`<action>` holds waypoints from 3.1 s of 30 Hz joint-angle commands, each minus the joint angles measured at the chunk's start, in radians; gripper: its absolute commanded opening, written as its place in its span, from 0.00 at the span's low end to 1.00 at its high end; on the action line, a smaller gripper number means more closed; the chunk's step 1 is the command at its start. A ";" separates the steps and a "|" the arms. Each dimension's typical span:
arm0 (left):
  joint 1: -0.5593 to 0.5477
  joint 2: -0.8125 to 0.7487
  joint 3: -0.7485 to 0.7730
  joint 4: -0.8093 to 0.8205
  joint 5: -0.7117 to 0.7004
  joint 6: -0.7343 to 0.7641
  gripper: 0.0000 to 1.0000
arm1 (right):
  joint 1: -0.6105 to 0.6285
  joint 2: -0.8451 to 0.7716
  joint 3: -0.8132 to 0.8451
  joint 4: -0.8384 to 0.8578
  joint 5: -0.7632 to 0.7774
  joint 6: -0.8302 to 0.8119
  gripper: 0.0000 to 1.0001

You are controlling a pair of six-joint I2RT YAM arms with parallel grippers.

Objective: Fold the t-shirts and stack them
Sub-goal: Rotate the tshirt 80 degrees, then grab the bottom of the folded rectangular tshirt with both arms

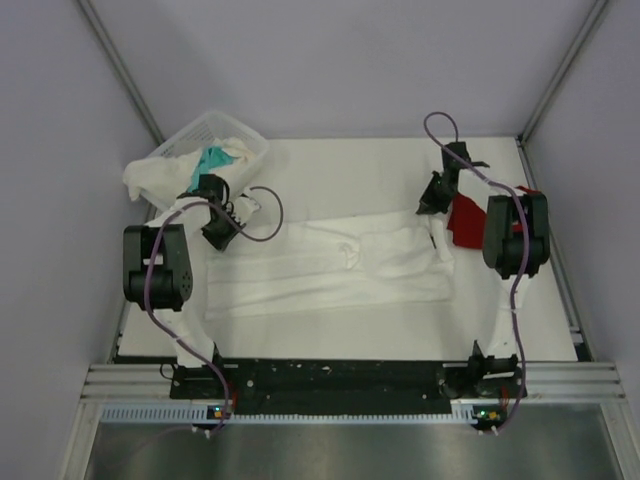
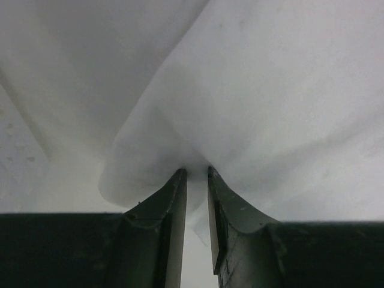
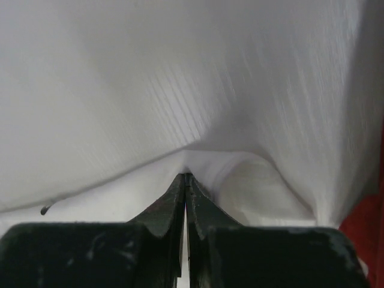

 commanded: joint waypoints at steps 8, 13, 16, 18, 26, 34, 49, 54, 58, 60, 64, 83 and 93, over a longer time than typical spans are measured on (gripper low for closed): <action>0.003 -0.262 -0.398 -0.112 -0.032 0.112 0.26 | 0.041 0.408 0.626 -0.074 -0.087 0.057 0.00; 0.006 -0.449 -0.359 -0.368 0.097 0.200 0.30 | 0.058 0.390 0.804 -0.077 -0.135 0.042 0.00; 0.005 -0.491 -0.233 -0.447 0.184 0.206 0.33 | 0.058 0.229 0.730 -0.078 -0.089 -0.056 0.01; 0.003 -0.454 -0.158 -0.435 0.201 0.191 0.34 | 0.058 0.090 0.598 -0.078 -0.067 -0.107 0.01; 0.003 -0.207 0.005 -0.240 0.102 0.086 0.29 | 0.061 -0.432 -0.197 -0.071 0.054 -0.146 0.00; -0.003 -0.092 -0.096 -0.079 0.028 0.085 0.26 | 0.060 -0.451 -0.481 0.046 0.155 -0.070 0.00; -0.195 -0.316 -0.431 -0.237 0.252 0.214 0.31 | 0.031 0.345 0.592 -0.183 0.059 -0.147 0.00; -0.348 -0.445 -0.440 -0.338 0.419 0.252 0.34 | 0.028 0.445 0.892 -0.137 0.007 -0.142 0.08; -0.348 -0.515 -0.391 -0.424 0.436 0.295 0.37 | 0.032 0.284 0.814 -0.039 -0.079 -0.228 0.24; -0.345 -0.524 -0.360 -0.458 0.426 0.309 0.40 | 0.043 0.156 0.698 0.006 -0.140 -0.309 0.30; -0.345 -0.578 -0.314 -0.527 0.450 0.365 0.47 | 0.128 -0.235 0.298 0.170 -0.213 -0.495 0.40; -0.374 -0.851 -0.635 -0.462 0.441 0.769 0.65 | 1.138 -0.894 -0.854 0.321 -0.118 -1.336 0.56; -0.420 -0.828 -0.716 -0.312 0.310 0.699 0.65 | 1.278 -0.729 -0.878 0.380 -0.062 -1.325 0.55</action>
